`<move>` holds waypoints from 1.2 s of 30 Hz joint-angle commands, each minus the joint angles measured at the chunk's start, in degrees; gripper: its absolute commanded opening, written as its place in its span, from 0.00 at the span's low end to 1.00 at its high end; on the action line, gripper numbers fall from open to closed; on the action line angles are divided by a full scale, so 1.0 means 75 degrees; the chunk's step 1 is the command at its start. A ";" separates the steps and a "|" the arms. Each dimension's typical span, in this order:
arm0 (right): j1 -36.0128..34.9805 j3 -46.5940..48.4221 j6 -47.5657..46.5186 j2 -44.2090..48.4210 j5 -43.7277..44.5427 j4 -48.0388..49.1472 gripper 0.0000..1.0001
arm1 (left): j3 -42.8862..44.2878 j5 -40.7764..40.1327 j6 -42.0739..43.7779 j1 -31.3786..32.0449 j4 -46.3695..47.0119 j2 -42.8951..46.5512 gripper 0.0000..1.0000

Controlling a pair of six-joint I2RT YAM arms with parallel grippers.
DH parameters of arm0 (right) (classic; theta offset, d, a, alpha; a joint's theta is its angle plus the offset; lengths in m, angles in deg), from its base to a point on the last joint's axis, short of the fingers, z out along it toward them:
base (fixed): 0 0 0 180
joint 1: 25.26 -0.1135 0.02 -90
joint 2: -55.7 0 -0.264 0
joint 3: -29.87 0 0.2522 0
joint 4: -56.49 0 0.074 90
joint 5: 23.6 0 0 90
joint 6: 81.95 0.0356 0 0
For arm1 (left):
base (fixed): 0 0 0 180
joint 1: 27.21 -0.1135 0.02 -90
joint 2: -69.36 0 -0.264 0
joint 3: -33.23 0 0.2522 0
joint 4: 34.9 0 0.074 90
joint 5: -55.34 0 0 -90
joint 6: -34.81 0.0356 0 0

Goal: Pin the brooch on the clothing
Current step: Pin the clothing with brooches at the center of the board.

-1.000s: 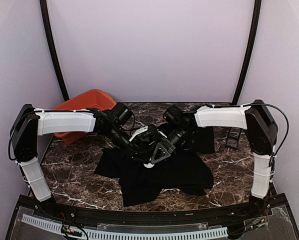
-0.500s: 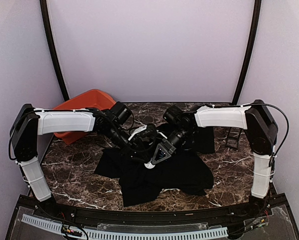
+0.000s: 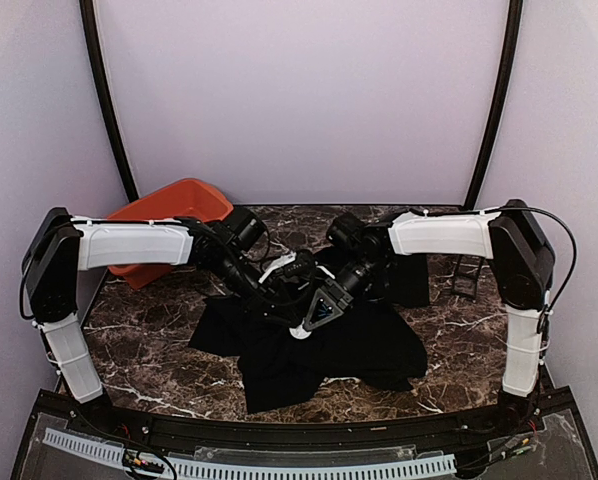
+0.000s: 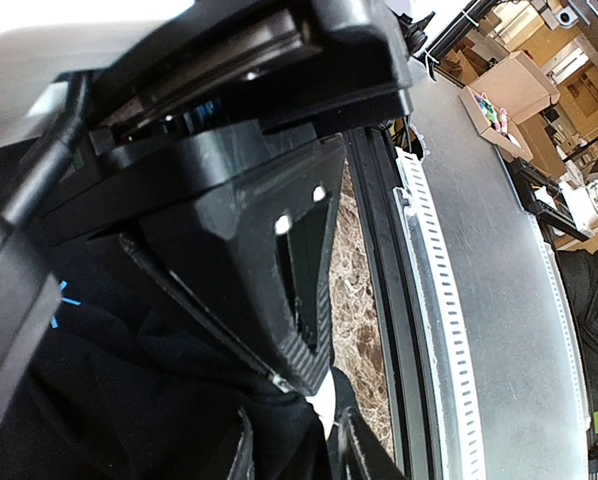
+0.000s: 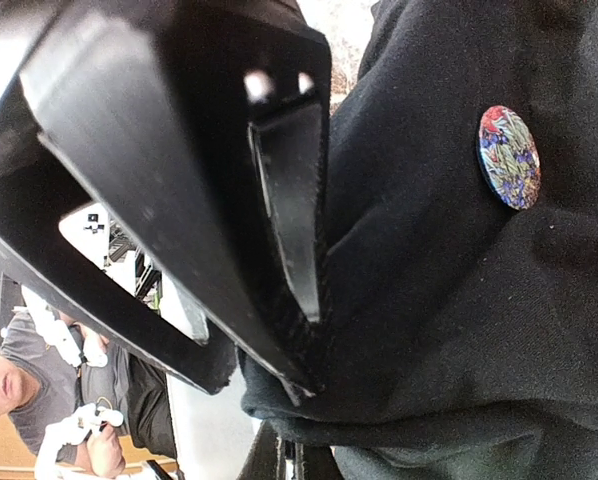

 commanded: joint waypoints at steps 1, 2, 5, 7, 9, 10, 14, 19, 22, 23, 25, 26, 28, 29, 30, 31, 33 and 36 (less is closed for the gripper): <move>0.0006 0.0159 -0.0051 -0.0140 -0.0045 0.0013 0.00 | 0.0057 0.0096 -0.0105 0.0176 -0.0053 -0.0073 0.28; 0.0005 0.0159 -0.0051 -0.0138 -0.0043 0.0013 0.00 | 0.0050 0.0057 -0.0105 0.0187 -0.0049 -0.0079 0.28; 0.0000 0.0170 -0.0051 -0.0145 -0.0049 0.0014 0.00 | 0.0045 0.0006 -0.0105 0.0198 -0.0042 -0.0080 0.27; -0.0003 0.0170 -0.0051 -0.0138 -0.0054 0.0022 0.00 | 0.0048 -0.0026 -0.0105 0.0211 -0.0026 -0.0080 0.27; -0.0006 0.0170 -0.0051 -0.0129 -0.0059 0.0013 0.00 | 0.0038 -0.0063 -0.0094 0.0230 -0.0038 -0.0080 0.26; -0.0006 0.0170 -0.0051 -0.0125 -0.0072 0.0016 0.00 | 0.0037 -0.0088 -0.0084 0.0233 -0.0037 -0.0080 0.26; -0.0016 0.0191 -0.0052 -0.0126 -0.0145 0.0001 0.00 | 0.0053 -0.0114 -0.0087 0.0246 -0.0032 -0.0096 0.24; -0.0024 0.0227 -0.0040 -0.0137 -0.0226 0.0003 0.00 | 0.0060 -0.0079 -0.0102 0.0274 -0.0031 -0.0131 0.23; -0.0029 0.0240 -0.0022 -0.0148 -0.0217 0.0001 0.00 | 0.0060 -0.0047 -0.0093 0.0312 -0.0020 -0.0138 0.23; -0.0024 0.0241 -0.0017 -0.0146 -0.0217 0.0010 0.00 | 0.0066 -0.0028 -0.0093 0.0315 -0.0021 -0.0139 0.23; -0.0026 0.0241 -0.0016 -0.0144 -0.0193 0.0002 0.00 | 0.0074 -0.0001 -0.0093 0.0325 -0.0015 -0.0139 0.24; -0.0029 0.0241 -0.0006 -0.0162 -0.0179 0.0007 0.00 | 0.0072 0.0004 -0.0084 0.0326 -0.0018 -0.0139 0.24; -0.0029 0.0252 0.0027 -0.0192 -0.0121 -0.0004 0.00 | 0.0072 -0.0006 -0.0065 0.0344 -0.0026 -0.0139 0.24; -0.0030 0.0262 0.0041 -0.0216 -0.0117 -0.0010 0.00 | 0.0072 -0.0036 -0.0039 0.0364 -0.0060 -0.0148 0.24; -0.0030 0.0273 0.0051 -0.0230 -0.0117 -0.0009 0.00 | 0.0078 -0.0048 -0.0025 0.0369 -0.0082 -0.0149 0.24; -0.0030 0.0275 0.0054 -0.0240 -0.0111 -0.0010 0.00 | 0.0080 -0.0096 0.0000 0.0388 -0.0112 -0.0156 0.24; -0.0023 0.0296 0.0066 -0.0257 -0.0100 -0.0016 0.00 | 0.0108 -0.0209 0.0076 0.0431 -0.0204 -0.0182 0.24; -0.0027 0.0311 0.0076 -0.0270 -0.0087 -0.0022 0.00 | 0.0197 -0.0397 0.0193 0.0501 -0.0431 -0.0253 0.24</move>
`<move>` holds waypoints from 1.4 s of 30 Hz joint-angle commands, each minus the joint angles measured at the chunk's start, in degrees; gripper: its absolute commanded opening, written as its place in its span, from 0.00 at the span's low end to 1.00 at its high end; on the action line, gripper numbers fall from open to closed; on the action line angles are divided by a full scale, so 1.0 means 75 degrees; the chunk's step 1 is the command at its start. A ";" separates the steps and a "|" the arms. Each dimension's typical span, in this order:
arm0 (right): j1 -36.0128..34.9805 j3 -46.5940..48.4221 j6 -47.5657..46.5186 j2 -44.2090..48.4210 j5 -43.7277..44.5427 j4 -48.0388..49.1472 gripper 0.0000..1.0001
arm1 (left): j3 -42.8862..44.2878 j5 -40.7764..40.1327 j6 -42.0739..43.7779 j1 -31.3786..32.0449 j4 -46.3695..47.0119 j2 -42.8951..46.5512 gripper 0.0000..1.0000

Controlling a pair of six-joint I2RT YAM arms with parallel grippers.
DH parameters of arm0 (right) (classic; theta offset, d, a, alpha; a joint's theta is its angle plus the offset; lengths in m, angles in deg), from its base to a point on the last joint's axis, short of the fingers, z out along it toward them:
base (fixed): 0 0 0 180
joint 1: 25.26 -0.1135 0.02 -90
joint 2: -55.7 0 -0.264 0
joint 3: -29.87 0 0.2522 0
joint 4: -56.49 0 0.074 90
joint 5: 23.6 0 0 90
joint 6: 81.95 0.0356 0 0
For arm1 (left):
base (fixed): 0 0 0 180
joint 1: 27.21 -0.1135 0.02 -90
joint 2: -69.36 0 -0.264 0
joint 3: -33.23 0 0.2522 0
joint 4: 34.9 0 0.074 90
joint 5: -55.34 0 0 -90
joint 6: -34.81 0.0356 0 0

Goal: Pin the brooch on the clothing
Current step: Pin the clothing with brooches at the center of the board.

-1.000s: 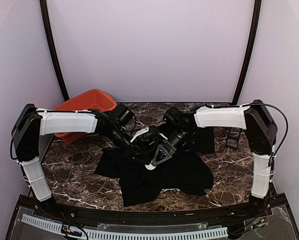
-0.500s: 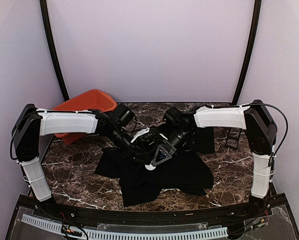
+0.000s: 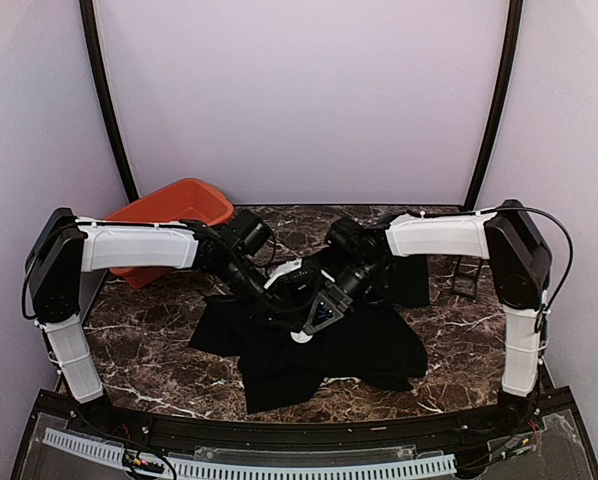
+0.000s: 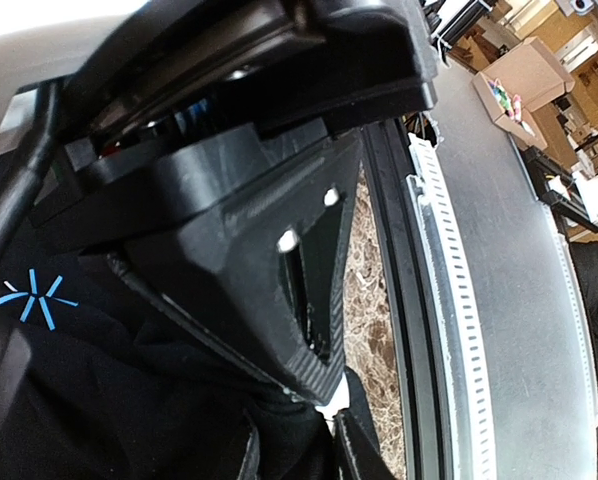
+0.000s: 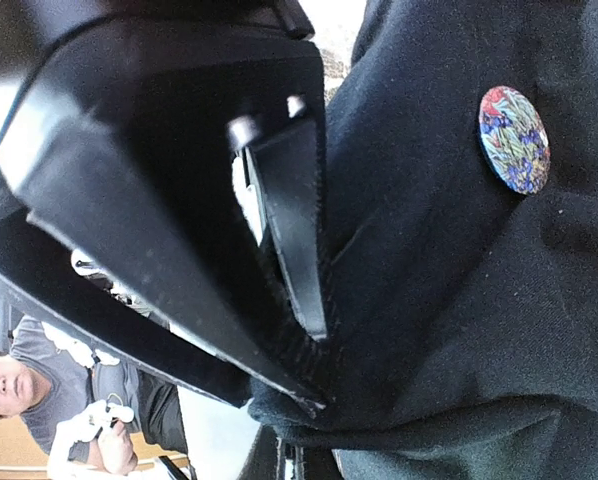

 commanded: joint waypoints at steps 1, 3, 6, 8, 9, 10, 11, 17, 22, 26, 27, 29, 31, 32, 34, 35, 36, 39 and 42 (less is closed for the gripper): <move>-0.0006 0.0276 0.0063 -0.0142 -0.0025 0.0195 0.00 | 0.0203 -0.0065 0.0274 0.0282 -0.0521 -0.0135 0.24; -0.0003 0.0287 0.0063 -0.0152 -0.0007 0.0195 0.00 | 0.0223 -0.0155 0.0298 0.0314 -0.0568 -0.0163 0.24; -0.0004 0.0288 0.0063 -0.0139 -0.0013 0.0200 0.00 | 0.0273 -0.0359 0.0321 0.0346 -0.0679 -0.0198 0.24; -0.0005 0.0288 0.0063 -0.0148 -0.0015 0.0195 0.00 | 0.0309 -0.0476 0.0333 0.0366 -0.0739 -0.0221 0.23; -0.0006 0.0288 0.0063 -0.0147 -0.0015 0.0191 0.00 | 0.0327 -0.0513 0.0334 0.0377 -0.0753 -0.0226 0.23; -0.0005 0.0288 0.0074 -0.0158 -0.0003 0.0193 0.00 | 0.0335 -0.0567 0.0334 0.0394 -0.0773 -0.0235 0.23; 0.0000 0.0296 0.0075 -0.0156 0.0001 0.0193 0.00 | 0.0348 -0.0593 0.0332 0.0403 -0.0782 -0.0239 0.23; -0.0007 0.0323 0.0075 -0.0165 -0.0022 0.0184 0.00 | 0.0378 -0.0722 0.0352 0.0476 -0.0823 -0.0262 0.24; -0.0003 0.0345 0.0075 -0.0206 -0.0023 0.0170 0.00 | 0.0385 -0.0689 0.0389 0.0557 -0.0843 -0.0286 0.24; 0.0001 0.0356 0.0086 -0.0220 -0.0039 0.0172 0.00 | 0.0418 -0.0819 0.0437 0.0609 -0.0934 -0.0327 0.24; -0.0001 0.0358 0.0095 -0.0219 -0.0049 0.0178 0.00 | 0.0428 -0.0904 0.0438 0.0634 -0.0956 -0.0334 0.24; -0.0002 0.0368 0.0098 -0.0208 -0.0076 0.0169 0.00 | 0.0437 -0.0969 0.0459 0.0669 -0.0976 -0.0328 0.24; 0.0000 0.0368 0.0087 -0.0202 -0.0102 0.0163 0.00 | 0.0432 -0.0970 0.0469 0.0704 -0.0975 -0.0345 0.24; 0.0003 0.0369 0.0087 -0.0198 -0.0114 0.0165 0.00 | 0.0436 -0.0970 0.0474 0.0716 -0.0977 -0.0352 0.24; 0.0004 0.0370 0.0087 -0.0182 -0.0130 0.0176 0.00 | 0.0444 -0.0962 0.0466 0.0741 -0.0972 -0.0373 0.23; 0.0005 0.0370 0.0087 -0.0187 -0.0151 0.0169 0.00 | 0.0447 -0.0960 0.0464 0.0754 -0.0968 -0.0386 0.23; 0.0008 0.0370 0.0087 -0.0176 -0.0155 0.0176 0.00 | 0.0449 -0.0966 0.0470 0.0764 -0.0979 -0.0390 0.23; 0.0007 0.0370 0.0087 -0.0186 -0.0156 0.0171 0.00 | 0.0466 -0.1116 0.0466 0.0783 -0.1012 -0.0392 0.23; 0.0007 0.0370 0.0098 -0.0193 -0.0125 0.0178 0.00 | 0.0512 -0.1408 0.0442 0.0802 -0.1086 -0.0430 0.23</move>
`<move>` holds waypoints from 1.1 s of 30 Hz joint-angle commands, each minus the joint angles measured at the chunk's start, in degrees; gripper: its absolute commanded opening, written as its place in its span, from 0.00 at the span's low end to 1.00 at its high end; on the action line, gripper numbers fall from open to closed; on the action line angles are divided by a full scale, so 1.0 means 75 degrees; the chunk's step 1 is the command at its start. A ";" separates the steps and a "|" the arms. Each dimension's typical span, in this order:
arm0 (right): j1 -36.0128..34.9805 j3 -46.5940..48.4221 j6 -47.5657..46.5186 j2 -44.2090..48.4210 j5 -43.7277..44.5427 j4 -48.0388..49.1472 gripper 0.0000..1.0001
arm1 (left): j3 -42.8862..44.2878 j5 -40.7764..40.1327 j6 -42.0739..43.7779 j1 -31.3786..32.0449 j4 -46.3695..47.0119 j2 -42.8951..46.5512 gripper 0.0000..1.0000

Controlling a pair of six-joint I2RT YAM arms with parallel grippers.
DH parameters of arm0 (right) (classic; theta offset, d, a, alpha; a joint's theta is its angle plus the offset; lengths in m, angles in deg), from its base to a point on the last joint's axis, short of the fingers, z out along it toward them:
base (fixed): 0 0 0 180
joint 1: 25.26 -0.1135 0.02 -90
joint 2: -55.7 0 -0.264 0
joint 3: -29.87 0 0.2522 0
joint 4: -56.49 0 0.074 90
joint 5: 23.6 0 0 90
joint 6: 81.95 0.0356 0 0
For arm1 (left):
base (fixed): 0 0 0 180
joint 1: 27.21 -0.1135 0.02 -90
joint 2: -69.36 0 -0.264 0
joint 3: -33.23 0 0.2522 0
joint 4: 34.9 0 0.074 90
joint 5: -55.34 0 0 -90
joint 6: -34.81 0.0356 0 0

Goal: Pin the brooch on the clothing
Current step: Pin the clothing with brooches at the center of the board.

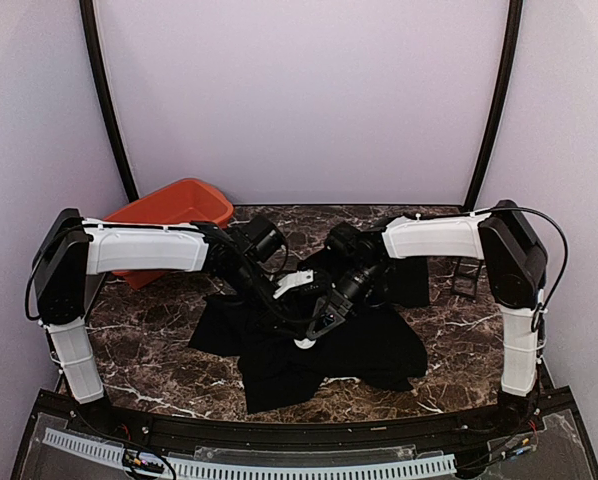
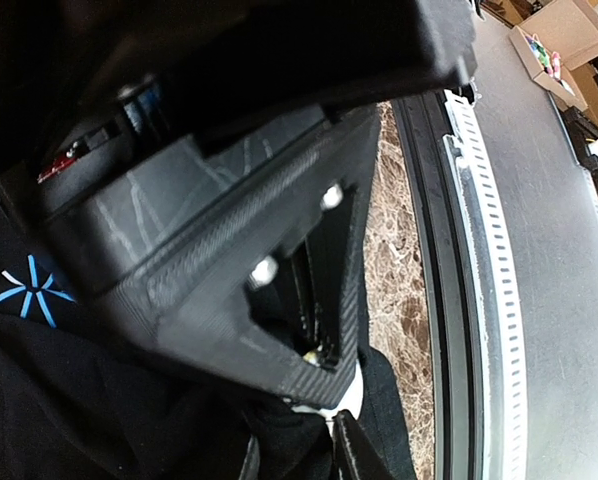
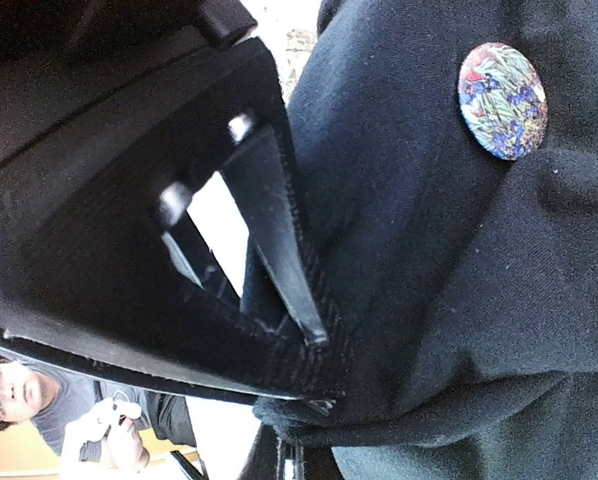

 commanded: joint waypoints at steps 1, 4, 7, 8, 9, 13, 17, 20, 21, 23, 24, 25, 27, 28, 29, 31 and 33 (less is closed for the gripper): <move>0.0023 0.0341 0.0084 -0.0007 -0.0264 0.0540 0.00 | 0.0128 -0.0256 0.0070 0.0302 -0.0514 -0.0179 0.22; 0.0023 0.0341 0.0090 -0.0014 -0.0264 0.0534 0.00 | 0.0176 -0.0432 0.0062 0.0347 -0.0598 -0.0256 0.21; 0.0023 0.0341 0.0090 -0.0021 -0.0256 0.0537 0.00 | 0.0205 -0.0503 0.0030 0.0370 -0.0600 -0.0286 0.20; 0.0023 0.0351 0.0090 -0.0033 -0.0261 0.0532 0.00 | 0.0208 -0.0577 0.0021 0.0383 -0.0611 -0.0304 0.20; 0.0023 0.0352 0.0090 -0.0030 -0.0263 0.0534 0.00 | 0.0225 -0.0603 0.0019 0.0391 -0.0626 -0.0309 0.20; 0.0023 0.0342 0.0084 -0.0051 -0.0231 0.0537 0.00 | 0.0271 -0.0669 0.0082 0.0404 -0.0727 -0.0315 0.20; 0.0023 0.0320 0.0056 -0.0041 -0.0188 0.0520 0.00 | 0.0294 -0.0659 0.0194 0.0399 -0.0854 -0.0225 0.22; 0.0023 0.0257 0.0021 -0.0011 -0.0057 0.0520 0.00 | 0.0212 -0.0476 0.0137 0.0341 -0.0741 -0.0099 0.31; 0.0023 0.0242 0.0011 0.0001 -0.0035 0.0523 0.00 | 0.0188 -0.0353 0.0109 0.0279 -0.0640 -0.0014 0.35; 0.0026 0.0215 -0.0001 0.0015 -0.0026 0.0520 0.00 | 0.0087 -0.0192 -0.0025 0.0124 -0.0434 0.0147 0.41; 0.0029 0.0202 -0.0004 0.0025 -0.0018 0.0520 0.00 | 0.0022 -0.0147 -0.0112 0.0068 -0.0374 0.0209 0.42; 0.0026 0.0200 -0.0004 0.0033 -0.0014 0.0514 0.00 | -0.0006 -0.0081 -0.0162 -0.0059 -0.0255 0.0335 0.44; 0.0023 0.0188 -0.0015 0.0052 0.0017 0.0525 0.00 | -0.0100 -0.0098 -0.0290 -0.0253 -0.0091 0.0523 0.46; 0.0034 0.0178 -0.0016 0.0058 0.0038 0.0520 0.00 | -0.0168 -0.0123 -0.0354 -0.0308 -0.0050 0.0579 0.47; 0.0034 0.0165 -0.0016 0.0069 0.0047 0.0515 0.00 | -0.0201 -0.0215 -0.0382 -0.0410 0.0033 0.0706 0.48; 0.0037 0.0154 -0.0016 0.0068 0.0099 0.0520 0.00 | -0.0349 -0.0394 -0.0439 -0.0530 0.0131 0.0881 0.52; 0.0034 0.0141 -0.0026 0.0068 0.0173 0.0520 0.00 | -0.0465 -0.0658 -0.0511 -0.0641 0.0246 0.1059 0.55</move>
